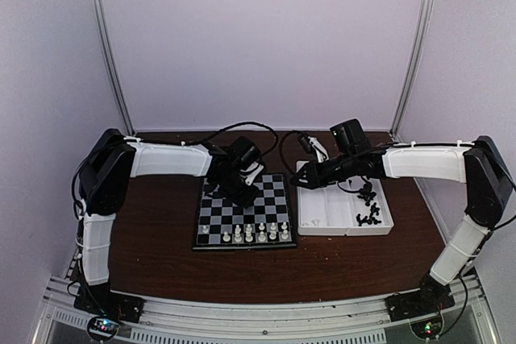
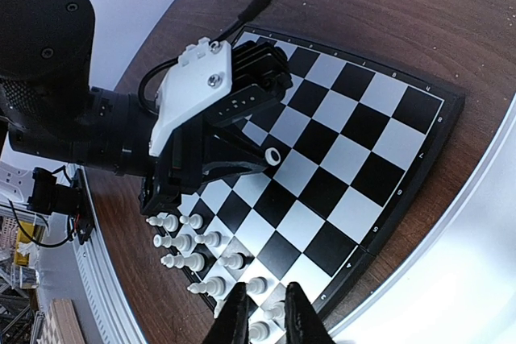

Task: Set up the chess pieces on the board
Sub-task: Pick up the chess piece from the storage box, then place the chess piece on the chessboard.

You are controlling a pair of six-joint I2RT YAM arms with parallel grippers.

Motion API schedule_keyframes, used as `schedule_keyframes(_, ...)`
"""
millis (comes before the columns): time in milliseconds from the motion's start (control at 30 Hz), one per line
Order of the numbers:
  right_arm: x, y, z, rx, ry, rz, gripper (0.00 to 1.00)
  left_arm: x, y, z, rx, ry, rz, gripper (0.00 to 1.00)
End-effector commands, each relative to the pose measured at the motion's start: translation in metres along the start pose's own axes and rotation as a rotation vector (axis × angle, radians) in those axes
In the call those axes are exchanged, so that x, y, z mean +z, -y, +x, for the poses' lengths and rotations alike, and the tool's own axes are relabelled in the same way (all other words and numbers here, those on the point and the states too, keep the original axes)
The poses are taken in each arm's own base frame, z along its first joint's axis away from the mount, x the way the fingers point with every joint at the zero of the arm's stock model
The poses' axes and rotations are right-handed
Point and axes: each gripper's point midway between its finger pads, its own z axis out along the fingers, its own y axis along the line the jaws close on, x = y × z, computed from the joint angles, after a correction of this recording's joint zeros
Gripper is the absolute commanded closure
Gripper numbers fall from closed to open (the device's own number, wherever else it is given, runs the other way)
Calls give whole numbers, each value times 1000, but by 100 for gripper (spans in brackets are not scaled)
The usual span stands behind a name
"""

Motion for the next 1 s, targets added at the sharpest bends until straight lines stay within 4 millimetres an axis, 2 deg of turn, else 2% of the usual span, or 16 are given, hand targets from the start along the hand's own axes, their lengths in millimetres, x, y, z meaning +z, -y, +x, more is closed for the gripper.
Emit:
schedule_keyframes(0, -5, -2, -9, -11, 35, -8, 82, -3, -1, -6, 15, 3, -18, 96)
schedule_keyframes(300, 1, -5, -11, 49, 37, -43, 79, -39, 18, -28, 25, 109, 95, 97)
schedule_keyframes(467, 5, -7, -12, 172, 52, -74, 62, -59, 33, -39, 56, 191, 183, 97)
schedule_keyframes(533, 7, -6, -8, 232, 42, -76, 60, -70, 40, -45, 71, 235, 220, 98)
schedule_keyframes(733, 12, -17, -20, 366, 87, -175, 45, -92, 57, -53, 132, 326, 327, 98)
schedule_keyframes(833, 17, -25, -25, 418, 98, -239, 44, -100, 64, -56, 153, 365, 365, 98)
schedule_keyframes(967, 24, -34, -29, 446, 91, -285, 46, -108, 69, -58, 173, 397, 398, 97)
